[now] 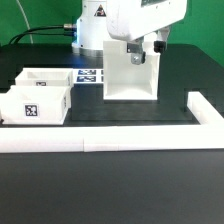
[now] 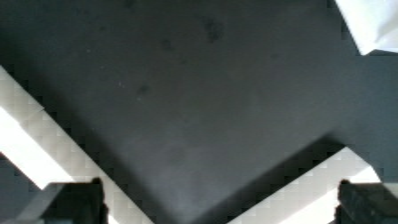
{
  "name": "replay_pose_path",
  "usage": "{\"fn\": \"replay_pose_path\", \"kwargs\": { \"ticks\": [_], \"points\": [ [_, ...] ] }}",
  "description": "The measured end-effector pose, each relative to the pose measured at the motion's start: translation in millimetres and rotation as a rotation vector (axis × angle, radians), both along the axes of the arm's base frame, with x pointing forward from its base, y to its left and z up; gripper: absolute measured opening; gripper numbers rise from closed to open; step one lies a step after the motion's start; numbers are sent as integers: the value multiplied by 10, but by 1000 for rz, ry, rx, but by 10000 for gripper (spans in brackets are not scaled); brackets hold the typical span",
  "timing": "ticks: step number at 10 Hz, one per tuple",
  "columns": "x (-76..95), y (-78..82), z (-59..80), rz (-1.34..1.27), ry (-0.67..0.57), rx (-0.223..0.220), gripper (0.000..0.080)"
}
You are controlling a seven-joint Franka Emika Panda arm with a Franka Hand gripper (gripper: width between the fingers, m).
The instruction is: Assemble drawer
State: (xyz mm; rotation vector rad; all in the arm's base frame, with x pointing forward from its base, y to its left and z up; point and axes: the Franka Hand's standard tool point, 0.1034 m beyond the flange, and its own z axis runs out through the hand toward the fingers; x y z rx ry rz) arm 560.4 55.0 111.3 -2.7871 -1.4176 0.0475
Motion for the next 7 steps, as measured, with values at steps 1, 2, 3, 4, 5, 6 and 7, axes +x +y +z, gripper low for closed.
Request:
{"fn": "replay_pose_path", "kwargs": {
  "ticks": [1, 2, 3, 4, 5, 6, 7],
  "points": [
    [0, 0, 0, 0, 0, 0, 650],
    [0, 0, 0, 0, 0, 0, 650],
    [0, 0, 0, 0, 0, 0, 650],
    [0, 0, 0, 0, 0, 0, 650],
    [0, 0, 0, 0, 0, 0, 650],
    [-15, 4, 13, -37, -11, 1, 650],
    [-146, 0, 70, -116, -37, 0, 650]
  ]
}}
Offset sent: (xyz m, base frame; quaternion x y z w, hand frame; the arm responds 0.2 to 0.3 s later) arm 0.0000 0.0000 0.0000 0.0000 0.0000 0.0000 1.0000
